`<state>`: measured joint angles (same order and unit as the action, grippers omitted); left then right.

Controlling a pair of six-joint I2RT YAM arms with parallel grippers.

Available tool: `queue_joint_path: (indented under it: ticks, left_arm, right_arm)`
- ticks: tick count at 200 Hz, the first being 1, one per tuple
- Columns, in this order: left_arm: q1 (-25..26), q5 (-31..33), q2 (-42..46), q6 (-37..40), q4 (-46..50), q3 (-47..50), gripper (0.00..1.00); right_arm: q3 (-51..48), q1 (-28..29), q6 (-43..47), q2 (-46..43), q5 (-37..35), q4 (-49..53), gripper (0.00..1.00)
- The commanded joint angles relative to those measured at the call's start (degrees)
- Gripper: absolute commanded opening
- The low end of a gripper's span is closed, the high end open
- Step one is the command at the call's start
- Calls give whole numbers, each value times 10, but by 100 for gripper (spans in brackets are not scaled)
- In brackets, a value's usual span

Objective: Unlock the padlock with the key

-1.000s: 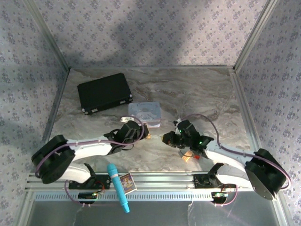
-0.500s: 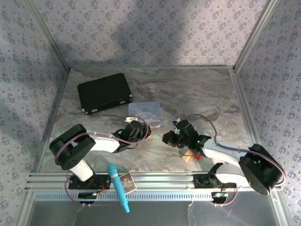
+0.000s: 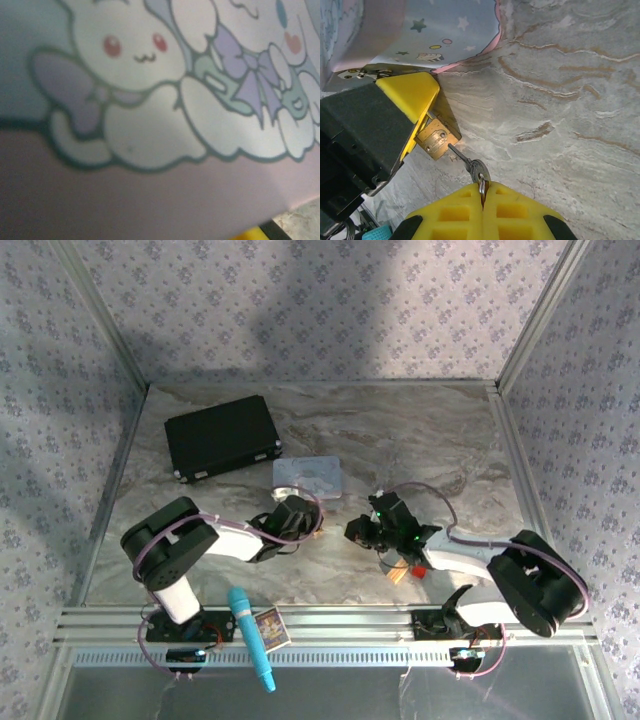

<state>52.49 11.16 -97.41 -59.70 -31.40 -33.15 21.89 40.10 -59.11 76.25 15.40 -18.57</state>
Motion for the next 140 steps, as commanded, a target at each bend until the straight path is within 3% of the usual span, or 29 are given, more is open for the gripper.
queue_joint_path:
  ticks: [1,32,105,140]
  left_arm:
    - [9,-6,-10,-20,12,0,14]
    - [9,1,12,-64,19,5,0]
    - [10,6,32,-239,-37,36,0]
    - [16,34,30,-264,-57,38,0]
  right_arm:
    - [-9,-4,-25,9,-1,-28,0]
    - [-23,-7,-63,11,12,-55,0]
    - [-46,-9,-132,43,66,-149,0]
    - [-57,-9,-156,63,93,-205,0]
